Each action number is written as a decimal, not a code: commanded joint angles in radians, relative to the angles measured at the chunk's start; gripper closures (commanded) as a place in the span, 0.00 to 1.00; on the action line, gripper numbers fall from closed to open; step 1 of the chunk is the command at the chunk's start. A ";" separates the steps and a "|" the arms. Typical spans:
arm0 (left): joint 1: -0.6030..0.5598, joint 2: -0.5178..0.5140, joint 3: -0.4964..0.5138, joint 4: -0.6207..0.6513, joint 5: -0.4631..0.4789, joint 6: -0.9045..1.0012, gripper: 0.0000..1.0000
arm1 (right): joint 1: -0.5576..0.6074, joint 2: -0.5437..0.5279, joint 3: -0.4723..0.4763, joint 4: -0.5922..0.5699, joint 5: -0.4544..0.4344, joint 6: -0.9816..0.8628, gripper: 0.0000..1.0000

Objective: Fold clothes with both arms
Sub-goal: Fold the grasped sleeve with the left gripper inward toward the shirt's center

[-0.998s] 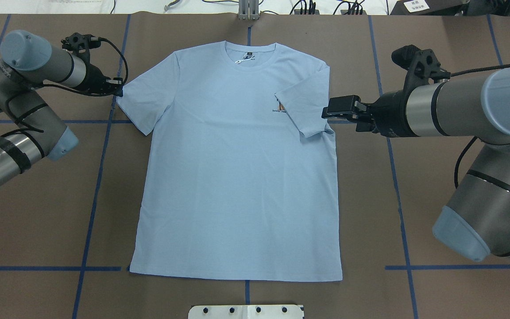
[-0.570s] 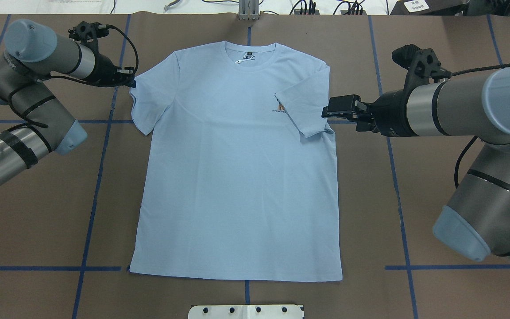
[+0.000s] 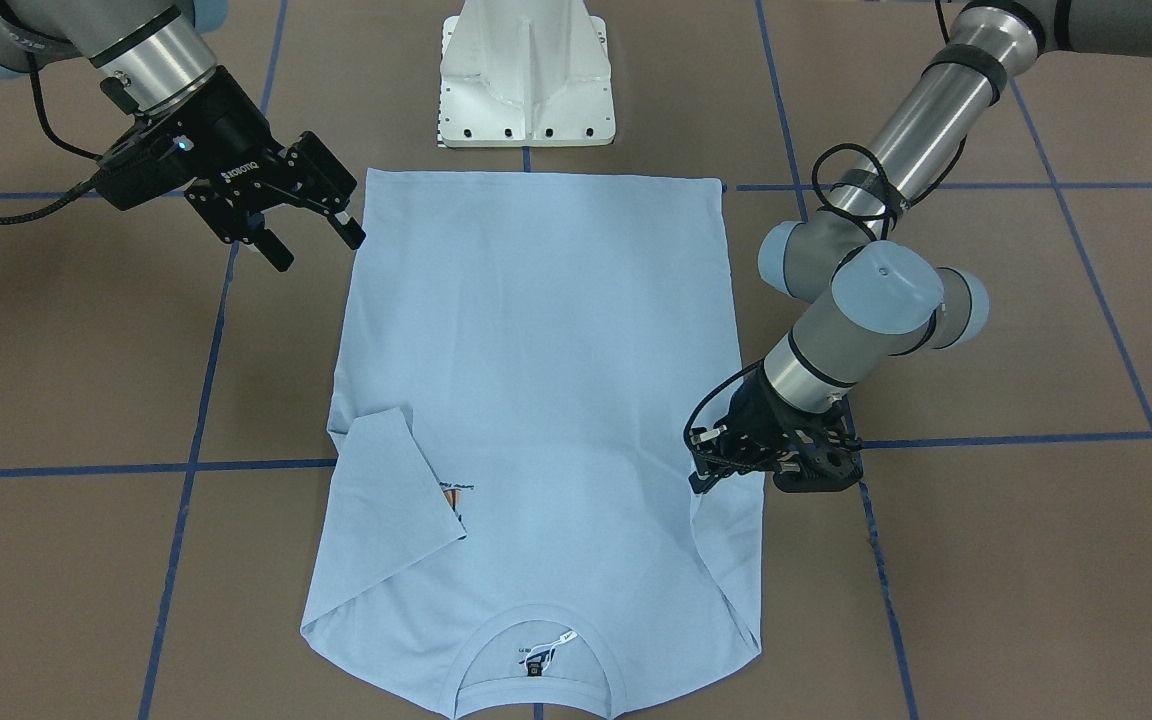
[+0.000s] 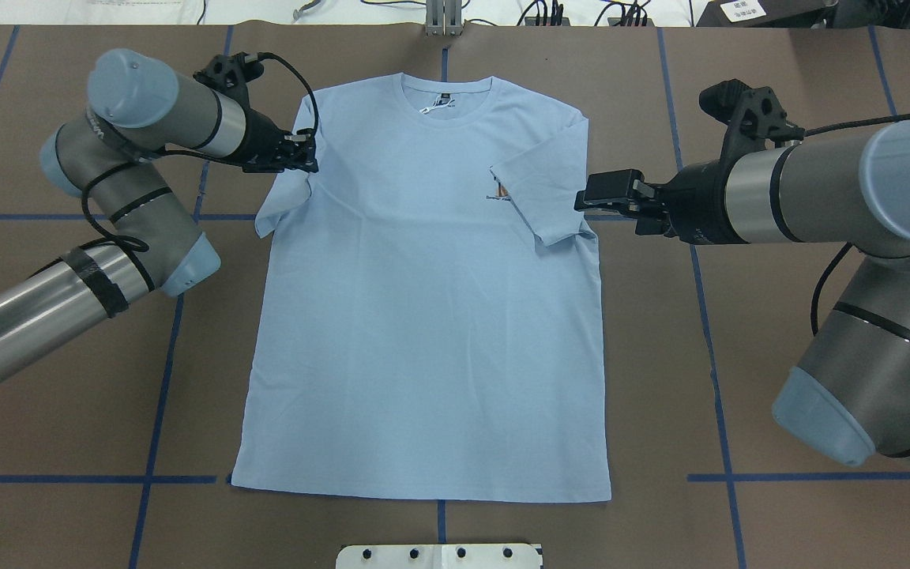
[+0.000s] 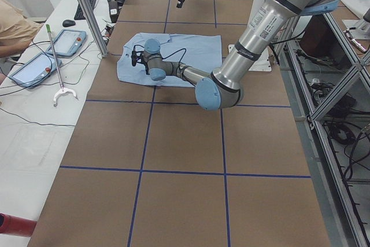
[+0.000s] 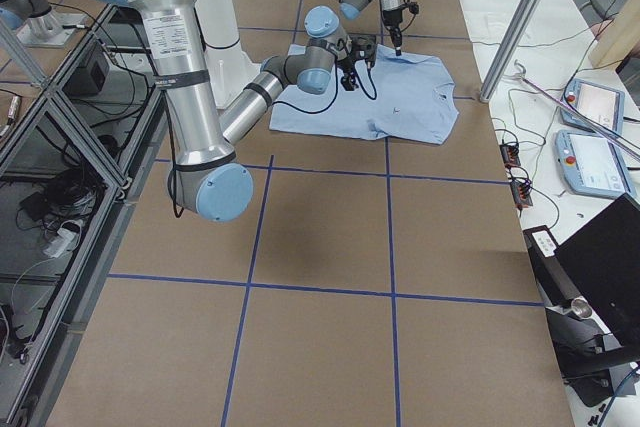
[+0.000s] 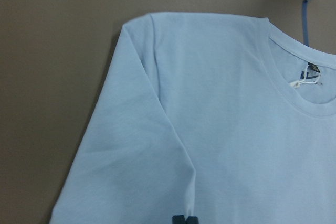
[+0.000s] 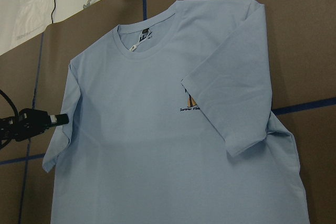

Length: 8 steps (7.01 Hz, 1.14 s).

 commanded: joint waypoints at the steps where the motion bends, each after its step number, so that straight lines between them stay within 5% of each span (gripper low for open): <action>1: 0.010 -0.036 0.063 -0.015 0.052 -0.009 1.00 | -0.001 0.000 -0.001 0.000 0.000 0.000 0.00; 4: 0.010 -0.071 0.104 -0.035 0.072 -0.019 1.00 | -0.001 0.008 -0.007 0.000 0.001 0.000 0.00; 5: 0.008 -0.069 0.094 -0.035 0.071 -0.021 0.34 | -0.001 0.008 -0.008 0.000 -0.002 0.001 0.00; 6: 0.009 -0.054 0.019 -0.026 0.066 -0.057 0.24 | -0.013 0.006 -0.013 -0.003 -0.049 0.001 0.00; 7: 0.020 0.034 -0.121 -0.022 0.062 -0.088 0.24 | -0.086 0.008 -0.012 -0.030 -0.157 0.003 0.00; 8: 0.038 0.102 -0.244 -0.008 0.034 -0.096 0.24 | -0.133 0.011 -0.004 -0.108 -0.174 0.018 0.00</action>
